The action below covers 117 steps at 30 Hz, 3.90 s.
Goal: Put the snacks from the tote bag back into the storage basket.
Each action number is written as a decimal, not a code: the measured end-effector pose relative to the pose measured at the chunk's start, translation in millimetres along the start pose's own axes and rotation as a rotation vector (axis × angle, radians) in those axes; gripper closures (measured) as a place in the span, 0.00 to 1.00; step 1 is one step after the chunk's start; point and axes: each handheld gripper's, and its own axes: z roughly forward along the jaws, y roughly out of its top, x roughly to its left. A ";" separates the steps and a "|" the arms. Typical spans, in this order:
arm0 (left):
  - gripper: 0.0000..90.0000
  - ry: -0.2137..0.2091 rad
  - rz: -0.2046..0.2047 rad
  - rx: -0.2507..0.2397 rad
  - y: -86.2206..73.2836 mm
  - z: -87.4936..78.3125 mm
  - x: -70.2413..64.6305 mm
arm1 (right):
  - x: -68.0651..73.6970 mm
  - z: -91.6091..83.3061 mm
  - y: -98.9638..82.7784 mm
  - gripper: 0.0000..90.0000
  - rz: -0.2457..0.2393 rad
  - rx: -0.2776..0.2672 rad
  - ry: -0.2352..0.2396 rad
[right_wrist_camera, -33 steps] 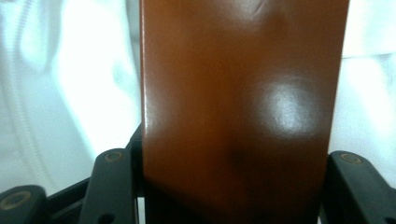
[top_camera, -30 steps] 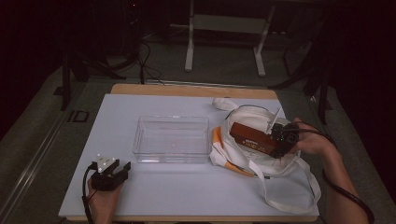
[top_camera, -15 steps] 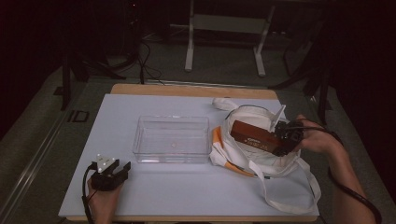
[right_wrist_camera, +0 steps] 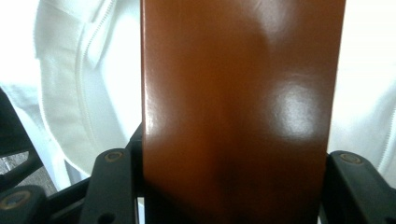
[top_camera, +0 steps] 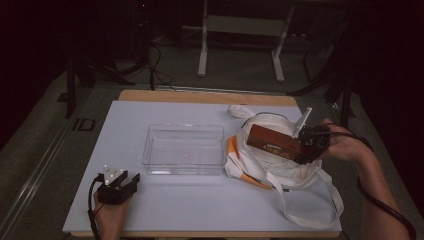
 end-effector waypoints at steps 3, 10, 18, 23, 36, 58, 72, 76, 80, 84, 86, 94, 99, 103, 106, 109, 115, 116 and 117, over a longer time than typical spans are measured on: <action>0.58 0.000 0.000 0.000 0.0 0.0 0.0 | 0.7 -4.1 2.2 0.48 -0.007 0.001 -0.001; 0.58 -0.002 0.000 -0.001 0.0 0.0 0.1 | 2.5 -10.5 7.3 0.48 -0.021 -0.012 -0.003; 0.58 -0.003 0.000 -0.005 -0.2 -0.3 0.0 | 4.7 -13.9 17.0 0.48 -0.046 -0.025 -0.001; 0.58 -0.003 -0.002 -0.006 -0.2 -0.3 0.1 | 5.9 -14.9 24.3 0.48 -0.061 -0.027 -0.002; 0.58 -0.005 0.000 -0.004 -0.1 -0.1 0.2 | 11.4 -12.4 49.1 0.48 -0.107 -0.038 0.001; 0.58 -0.008 -0.002 -0.006 -0.1 -0.2 0.4 | 22.8 -7.7 87.8 0.48 -0.180 -0.052 0.010; 0.58 -0.009 -0.003 -0.007 -0.1 -0.3 0.4 | 30.1 -6.2 107.6 0.48 -0.218 -0.063 0.019; 0.58 -0.010 -0.003 -0.007 -0.1 -0.3 0.5 | 30.9 -6.0 110.9 0.48 -0.225 -0.067 0.020; 0.58 -0.010 -0.003 -0.007 -0.1 -0.2 0.5 | 32.8 -5.1 116.8 0.48 -0.235 -0.068 0.024; 0.58 -0.010 -0.003 -0.008 -0.1 -0.2 0.5 | 34.3 -4.5 121.2 0.48 -0.243 -0.073 0.027; 0.58 -0.010 -0.005 -0.008 -0.1 -0.2 0.8 | 35.2 -4.6 123.3 0.48 -0.246 -0.073 0.028; 0.58 -0.013 -0.007 -0.010 -0.2 -0.3 1.3 | 40.1 -2.6 132.4 0.48 -0.270 -0.080 0.032; 0.58 -0.015 -0.011 -0.011 -0.2 -0.4 1.7 | 41.8 -1.2 138.7 0.48 -0.283 -0.084 0.036; 0.58 -0.015 -0.015 -0.011 -0.2 -0.4 1.9 | 42.8 -0.2 141.7 0.48 -0.284 -0.091 0.039; 0.58 -0.015 -0.017 -0.011 -0.2 -0.5 2.2 | 44.7 2.0 147.1 0.48 -0.292 -0.092 0.044; 0.58 -0.015 -0.017 -0.010 -0.2 -0.6 2.2 | 46.5 4.7 151.7 0.48 -0.302 -0.087 0.046; 0.58 -0.017 -0.018 -0.010 -0.2 -0.5 2.4 | 48.2 8.6 158.9 0.48 -0.314 -0.077 0.047; 0.58 -0.017 -0.019 -0.010 -0.3 -0.5 2.5 | 48.6 9.0 159.8 0.48 -0.316 -0.076 0.046; 0.58 -0.018 -0.021 -0.013 -0.4 -0.5 2.8 | 49.0 9.6 160.7 0.48 -0.318 -0.075 0.047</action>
